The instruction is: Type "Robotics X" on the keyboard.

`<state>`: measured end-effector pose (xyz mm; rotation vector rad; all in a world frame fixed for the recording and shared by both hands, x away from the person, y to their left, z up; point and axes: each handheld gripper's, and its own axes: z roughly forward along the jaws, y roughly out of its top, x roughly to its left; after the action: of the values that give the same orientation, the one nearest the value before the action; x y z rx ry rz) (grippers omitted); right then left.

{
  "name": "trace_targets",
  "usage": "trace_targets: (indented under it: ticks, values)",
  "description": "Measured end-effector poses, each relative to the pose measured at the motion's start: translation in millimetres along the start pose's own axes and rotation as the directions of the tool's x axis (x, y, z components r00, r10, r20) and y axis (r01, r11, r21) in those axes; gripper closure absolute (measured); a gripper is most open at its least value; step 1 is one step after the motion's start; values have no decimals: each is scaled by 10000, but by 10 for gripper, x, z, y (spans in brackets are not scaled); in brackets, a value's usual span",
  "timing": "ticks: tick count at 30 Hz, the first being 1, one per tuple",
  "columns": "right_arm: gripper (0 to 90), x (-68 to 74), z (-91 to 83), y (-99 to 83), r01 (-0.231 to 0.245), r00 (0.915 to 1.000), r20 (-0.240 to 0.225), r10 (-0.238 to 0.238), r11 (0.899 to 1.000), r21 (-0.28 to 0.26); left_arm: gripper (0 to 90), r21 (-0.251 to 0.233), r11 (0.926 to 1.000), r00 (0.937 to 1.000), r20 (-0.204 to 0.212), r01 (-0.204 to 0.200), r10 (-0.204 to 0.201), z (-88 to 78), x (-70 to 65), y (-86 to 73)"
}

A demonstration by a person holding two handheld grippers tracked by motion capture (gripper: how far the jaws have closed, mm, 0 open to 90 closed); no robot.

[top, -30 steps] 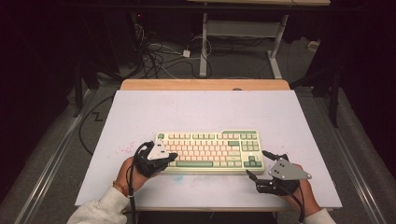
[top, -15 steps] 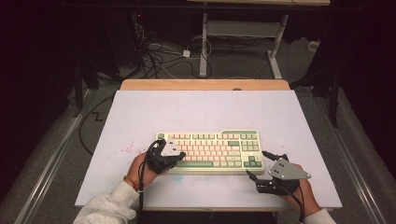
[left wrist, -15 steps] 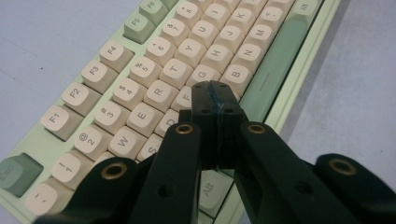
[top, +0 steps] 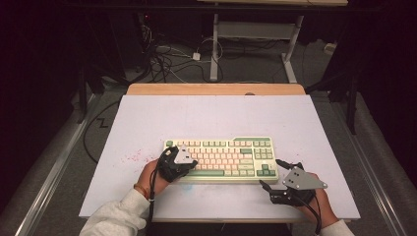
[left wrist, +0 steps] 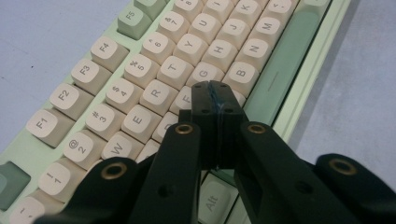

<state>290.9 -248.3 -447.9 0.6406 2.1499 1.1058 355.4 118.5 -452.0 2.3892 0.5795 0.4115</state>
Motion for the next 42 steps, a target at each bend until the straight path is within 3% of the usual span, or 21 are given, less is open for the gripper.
trace_targets:
  ticks: [14,28,42]
  values:
    - [209,-8,-3,-2,128,9998,151,-128,9999,49,876,-36,9998,9998,44,215,-215,35,1,-27]
    - [207,1,-4,4,164,9997,184,-165,9999,53,846,-314,9994,9993,-342,-131,120,-47,-23,0]
    - [207,1,-5,5,178,9997,162,-179,9998,51,845,-599,9982,9987,-501,-37,7,-97,2,-17]
